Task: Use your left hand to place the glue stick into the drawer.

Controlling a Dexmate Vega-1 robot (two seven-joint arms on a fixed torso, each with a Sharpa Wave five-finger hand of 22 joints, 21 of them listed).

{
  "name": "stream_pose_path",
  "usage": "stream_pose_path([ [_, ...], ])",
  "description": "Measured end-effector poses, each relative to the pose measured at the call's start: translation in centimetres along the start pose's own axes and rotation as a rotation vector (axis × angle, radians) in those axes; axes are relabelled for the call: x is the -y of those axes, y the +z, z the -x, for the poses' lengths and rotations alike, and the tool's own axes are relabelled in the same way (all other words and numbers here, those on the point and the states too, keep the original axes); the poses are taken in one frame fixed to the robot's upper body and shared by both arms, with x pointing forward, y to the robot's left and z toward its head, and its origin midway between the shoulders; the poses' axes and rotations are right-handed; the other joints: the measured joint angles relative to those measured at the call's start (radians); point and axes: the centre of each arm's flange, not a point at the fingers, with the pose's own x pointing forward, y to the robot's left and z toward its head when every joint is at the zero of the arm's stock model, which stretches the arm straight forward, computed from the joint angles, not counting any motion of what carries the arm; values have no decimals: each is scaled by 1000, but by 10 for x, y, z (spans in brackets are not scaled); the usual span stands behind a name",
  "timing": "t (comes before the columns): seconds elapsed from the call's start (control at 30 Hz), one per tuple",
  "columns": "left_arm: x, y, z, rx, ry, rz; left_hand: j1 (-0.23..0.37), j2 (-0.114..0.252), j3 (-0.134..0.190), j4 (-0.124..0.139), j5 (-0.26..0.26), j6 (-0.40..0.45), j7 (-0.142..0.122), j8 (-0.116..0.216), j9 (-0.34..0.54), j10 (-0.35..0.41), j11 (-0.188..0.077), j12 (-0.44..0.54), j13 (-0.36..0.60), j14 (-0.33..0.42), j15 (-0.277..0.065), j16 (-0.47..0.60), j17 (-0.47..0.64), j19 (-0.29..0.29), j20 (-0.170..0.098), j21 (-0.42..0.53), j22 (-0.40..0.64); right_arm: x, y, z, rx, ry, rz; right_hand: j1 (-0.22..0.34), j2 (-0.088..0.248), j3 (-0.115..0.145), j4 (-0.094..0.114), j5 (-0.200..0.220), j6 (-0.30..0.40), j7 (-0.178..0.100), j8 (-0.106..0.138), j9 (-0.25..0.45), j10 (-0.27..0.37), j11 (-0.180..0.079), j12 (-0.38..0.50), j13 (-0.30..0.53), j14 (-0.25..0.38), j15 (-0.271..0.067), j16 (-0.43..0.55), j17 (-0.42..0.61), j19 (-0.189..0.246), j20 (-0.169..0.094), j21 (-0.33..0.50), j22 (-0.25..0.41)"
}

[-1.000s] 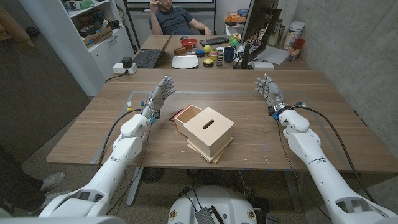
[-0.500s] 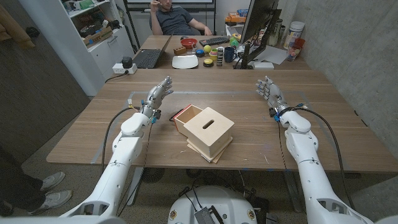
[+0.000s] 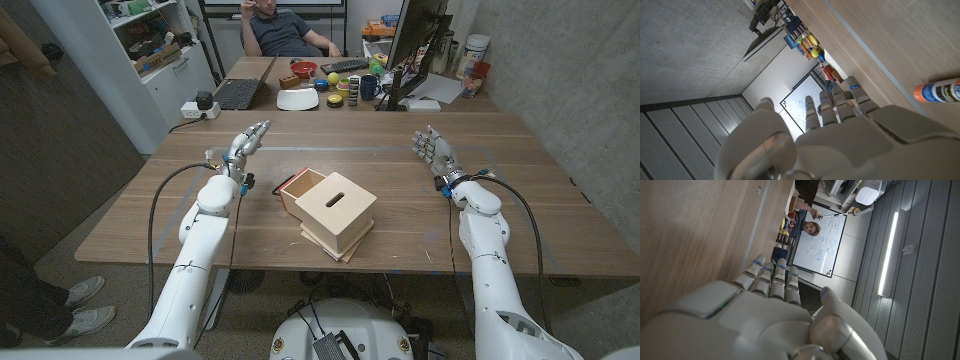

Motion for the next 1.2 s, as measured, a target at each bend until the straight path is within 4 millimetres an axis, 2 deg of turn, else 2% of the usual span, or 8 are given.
stream_pose_path([
  [0.03,-3,7,2,6,16,-26,0,0,-1,-4,0,3,-3,0,0,1,-1,0,0,0,0,0,0,0,0,0,0,0,0,-1,0,3,1,0,0,0,0,0,0,0,0,0,0,0,0,0,0,0,0,0,4,4,0,0],
  [0.1,-5,7,2,-8,29,-59,7,-7,0,-8,0,0,-10,0,0,-1,-11,0,0,0,0,0,0,0,0,0,0,0,0,-1,0,7,4,0,0,0,0,0,0,0,0,0,0,0,0,0,0,0,0,0,6,5,0,0],
  [0.3,-11,21,5,-14,68,-154,19,-18,-2,-18,0,-2,-23,0,0,-2,-13,0,0,0,0,0,0,7,7,-3,0,0,-2,-4,-1,19,6,0,0,-4,4,0,0,0,0,0,0,0,0,0,0,0,0,0,5,5,0,0],
  [0.53,-19,33,6,-55,101,-254,36,-44,-6,-39,0,-23,-42,0,5,-10,-30,0,0,0,-11,0,0,0,15,-6,0,2,-3,-6,0,21,2,0,0,-4,4,0,0,0,0,0,0,0,0,0,0,0,0,0,5,5,0,0],
  [0.67,-23,39,5,-79,114,-300,45,-53,-8,-47,0,-43,-40,-5,5,-28,-30,-5,0,-13,-10,0,2,-8,22,-18,0,4,-4,-7,2,22,-1,0,0,-4,4,0,0,0,0,0,0,0,0,0,0,0,0,0,5,5,0,0],
  [0.93,-34,53,2,-165,148,-403,54,-70,-16,-55,0,-71,-11,-12,5,-43,-21,-5,0,-21,-2,0,3,-11,26,-23,5,5,-5,-8,11,31,0,0,0,-8,8,0,4,4,0,0,0,0,0,0,0,0,0,0,5,5,0,0],
  [1.2,-39,65,-2,-244,165,-476,57,-83,-22,-61,0,-106,-2,-16,5,-55,-16,-5,0,-30,-3,0,7,-5,41,-26,5,4,-1,-8,35,44,45,-4,-4,-8,8,0,4,4,0,0,0,0,0,0,0,0,0,0,5,5,0,0],
])
